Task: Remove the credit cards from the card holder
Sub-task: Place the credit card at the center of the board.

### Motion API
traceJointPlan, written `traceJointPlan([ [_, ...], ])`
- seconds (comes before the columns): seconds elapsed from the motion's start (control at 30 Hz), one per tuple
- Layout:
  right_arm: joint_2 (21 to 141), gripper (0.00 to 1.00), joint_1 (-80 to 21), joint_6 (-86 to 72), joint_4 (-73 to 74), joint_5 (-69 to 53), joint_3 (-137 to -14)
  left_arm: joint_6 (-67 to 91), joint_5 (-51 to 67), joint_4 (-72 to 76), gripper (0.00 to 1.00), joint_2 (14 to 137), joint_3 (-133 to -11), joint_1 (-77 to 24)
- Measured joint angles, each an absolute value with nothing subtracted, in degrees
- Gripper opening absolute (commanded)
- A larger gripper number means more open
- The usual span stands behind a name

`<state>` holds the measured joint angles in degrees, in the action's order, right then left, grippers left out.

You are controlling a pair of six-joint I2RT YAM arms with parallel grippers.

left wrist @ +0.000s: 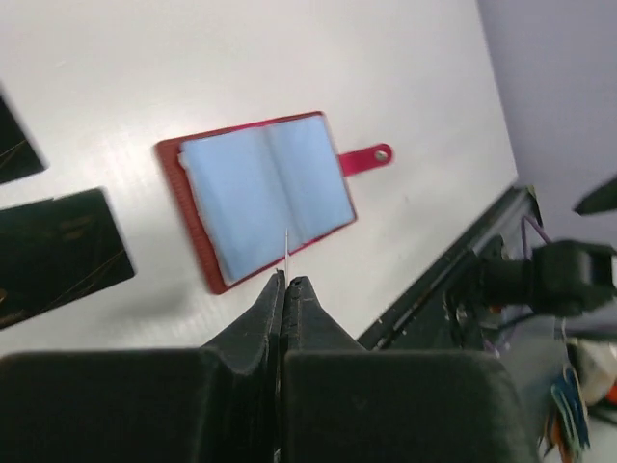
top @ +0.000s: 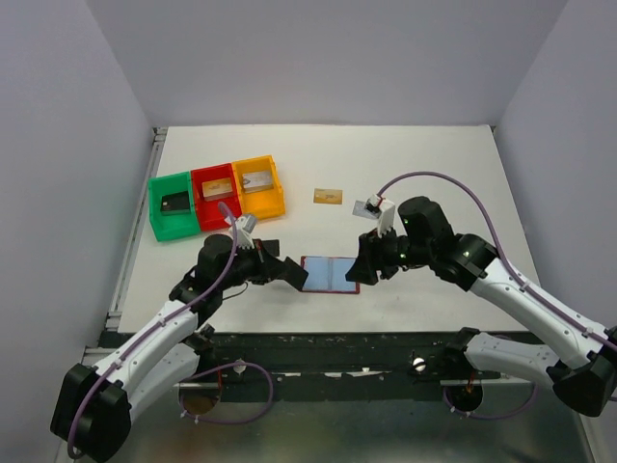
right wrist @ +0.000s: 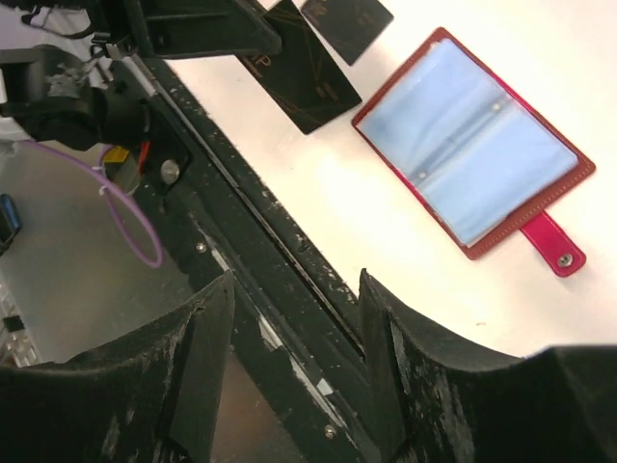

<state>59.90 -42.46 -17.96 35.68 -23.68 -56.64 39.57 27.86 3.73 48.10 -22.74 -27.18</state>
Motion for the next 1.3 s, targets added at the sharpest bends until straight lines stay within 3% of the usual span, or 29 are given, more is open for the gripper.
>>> traceJointPlan([
  [0.27, 59.4, 0.62, -42.4, -20.4, 32.5, -21.6, -51.0, 48.9, 10.8, 0.1, 0.00, 43.4, -15.8, -26.5],
  [0.87, 62.0, 0.61, -42.4, -21.4, 29.1, -21.7, -49.3, 58.4, 2.7, 0.5, 0.00, 32.8, -5.1, -26.2],
  [1.3, 63.4, 0.61, -42.4, -21.8, 28.3, -21.7, -49.3, 58.1, 2.2, -3.0, 0.25, 32.5, -4.7, -26.2],
])
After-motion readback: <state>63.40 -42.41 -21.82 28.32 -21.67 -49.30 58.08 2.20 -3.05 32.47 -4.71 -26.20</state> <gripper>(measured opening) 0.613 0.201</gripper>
